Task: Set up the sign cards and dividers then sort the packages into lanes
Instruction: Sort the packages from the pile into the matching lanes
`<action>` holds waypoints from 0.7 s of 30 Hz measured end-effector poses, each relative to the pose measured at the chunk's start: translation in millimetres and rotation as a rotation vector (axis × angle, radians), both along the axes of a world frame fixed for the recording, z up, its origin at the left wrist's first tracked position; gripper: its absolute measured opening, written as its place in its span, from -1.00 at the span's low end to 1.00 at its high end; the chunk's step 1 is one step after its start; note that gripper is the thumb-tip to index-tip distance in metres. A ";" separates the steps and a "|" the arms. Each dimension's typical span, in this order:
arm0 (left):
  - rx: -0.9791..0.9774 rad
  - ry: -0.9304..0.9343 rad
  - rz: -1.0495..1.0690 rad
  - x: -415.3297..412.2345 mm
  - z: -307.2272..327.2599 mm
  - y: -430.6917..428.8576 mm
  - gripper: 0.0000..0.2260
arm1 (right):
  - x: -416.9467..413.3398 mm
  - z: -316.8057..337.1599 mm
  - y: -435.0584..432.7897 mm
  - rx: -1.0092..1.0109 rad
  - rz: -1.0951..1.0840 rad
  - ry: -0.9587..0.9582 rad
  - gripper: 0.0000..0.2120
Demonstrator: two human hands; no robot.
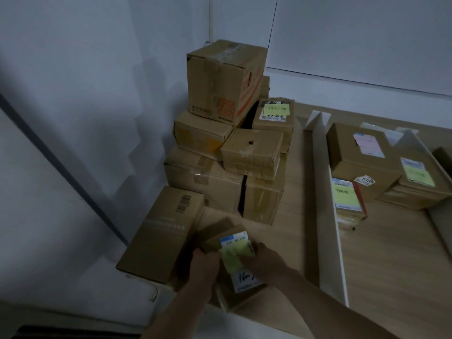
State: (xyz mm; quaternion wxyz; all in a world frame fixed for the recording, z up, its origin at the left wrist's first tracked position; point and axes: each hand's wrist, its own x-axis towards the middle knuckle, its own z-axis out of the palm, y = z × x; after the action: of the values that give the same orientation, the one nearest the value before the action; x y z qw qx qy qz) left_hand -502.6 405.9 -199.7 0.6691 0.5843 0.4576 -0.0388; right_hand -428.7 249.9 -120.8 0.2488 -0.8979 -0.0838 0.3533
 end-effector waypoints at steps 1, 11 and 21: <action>-0.031 -0.006 0.011 -3.3 0.3 -2.0 -0.25 | -2.8 -2.9 1.1 0.026 -0.035 0.033 -0.69; 0.017 -0.010 0.098 -11.4 83.2 -33.0 -0.26 | -17.3 17.6 -10.4 0.343 -0.297 0.130 -0.70; 0.217 -0.251 -0.043 -21.1 179.0 -110.0 -0.61 | -40.7 89.2 -88.7 0.675 -0.506 -0.033 -0.71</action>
State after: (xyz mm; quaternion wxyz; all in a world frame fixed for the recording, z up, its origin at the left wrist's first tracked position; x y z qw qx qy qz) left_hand -523.7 296.0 -20.8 0.6529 0.6632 0.3592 0.0698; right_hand -469.4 161.1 -31.6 0.6065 -0.7638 0.0245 0.2196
